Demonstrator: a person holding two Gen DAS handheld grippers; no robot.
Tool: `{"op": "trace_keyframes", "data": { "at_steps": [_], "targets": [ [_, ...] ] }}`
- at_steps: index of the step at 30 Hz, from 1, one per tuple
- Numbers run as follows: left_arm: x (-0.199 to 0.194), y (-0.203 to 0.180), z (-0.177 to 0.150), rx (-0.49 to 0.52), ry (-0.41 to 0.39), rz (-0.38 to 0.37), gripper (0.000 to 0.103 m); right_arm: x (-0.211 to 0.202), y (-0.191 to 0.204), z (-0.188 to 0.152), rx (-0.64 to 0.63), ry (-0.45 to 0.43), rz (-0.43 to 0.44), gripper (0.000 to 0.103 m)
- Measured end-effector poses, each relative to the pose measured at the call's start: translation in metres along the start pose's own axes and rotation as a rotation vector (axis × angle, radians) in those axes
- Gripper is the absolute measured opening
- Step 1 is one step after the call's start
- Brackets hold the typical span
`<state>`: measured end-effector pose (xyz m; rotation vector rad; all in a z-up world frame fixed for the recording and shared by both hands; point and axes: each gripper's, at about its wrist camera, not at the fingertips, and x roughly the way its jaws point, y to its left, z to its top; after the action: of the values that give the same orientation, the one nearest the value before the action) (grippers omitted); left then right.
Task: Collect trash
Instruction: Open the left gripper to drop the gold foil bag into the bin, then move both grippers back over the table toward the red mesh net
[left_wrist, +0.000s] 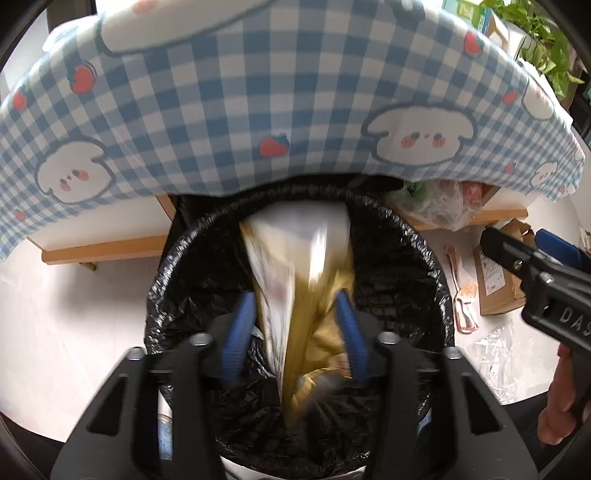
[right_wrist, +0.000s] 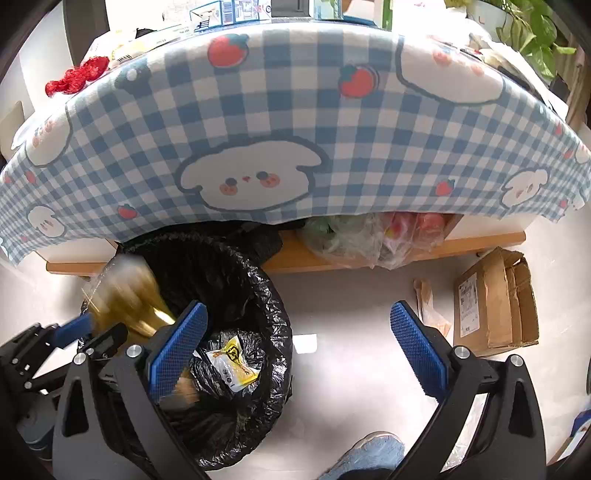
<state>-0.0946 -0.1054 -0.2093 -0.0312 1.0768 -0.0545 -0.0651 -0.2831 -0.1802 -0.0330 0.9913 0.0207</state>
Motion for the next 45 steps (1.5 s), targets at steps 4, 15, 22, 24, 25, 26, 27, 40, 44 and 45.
{"op": "trace_keyframes", "data": {
  "at_steps": [4, 15, 22, 24, 25, 26, 27, 40, 44, 45],
  "targets": [
    [-0.013, 0.005, 0.005, -0.007, -0.029, 0.005, 0.071, -0.007, 0.001, 0.005, 0.004, -0.015, 0.009, 0.095],
    [-0.065, 0.014, 0.024, -0.017, -0.121, 0.000, 0.097, -0.044, 0.007, 0.021, -0.017, -0.090, 0.020, 0.095],
    [-0.093, 0.016, 0.040, -0.005, -0.162, 0.005, 0.097, -0.073, 0.005, 0.035, -0.007, -0.135, 0.033, 0.095],
    [-0.098, 0.016, 0.043, -0.001, -0.170, 0.013, 0.097, -0.078, 0.003, 0.041, -0.003, -0.143, 0.038, 0.095],
    [-0.101, 0.016, 0.046, -0.003, -0.173, 0.016, 0.097, -0.081, 0.002, 0.043, 0.000, -0.146, 0.041, 0.095],
    [-0.103, 0.018, 0.048, -0.004, -0.177, 0.020, 0.097, -0.083, 0.001, 0.046, 0.002, -0.149, 0.044, 0.095],
    [-0.106, 0.019, 0.051, -0.007, -0.181, 0.024, 0.097, -0.087, 0.001, 0.049, 0.003, -0.154, 0.046, 0.095],
    [-0.132, 0.034, 0.080, -0.039, -0.232, 0.020, 0.097, -0.118, -0.005, 0.082, -0.020, -0.231, 0.041, 0.095],
    [-0.139, 0.035, 0.090, -0.041, -0.244, 0.032, 0.097, -0.125, -0.007, 0.090, -0.031, -0.241, 0.044, 0.095],
    [-0.140, 0.035, 0.093, -0.045, -0.247, 0.030, 0.097, -0.126, -0.008, 0.093, -0.030, -0.245, 0.038, 0.095]
  ]
}}
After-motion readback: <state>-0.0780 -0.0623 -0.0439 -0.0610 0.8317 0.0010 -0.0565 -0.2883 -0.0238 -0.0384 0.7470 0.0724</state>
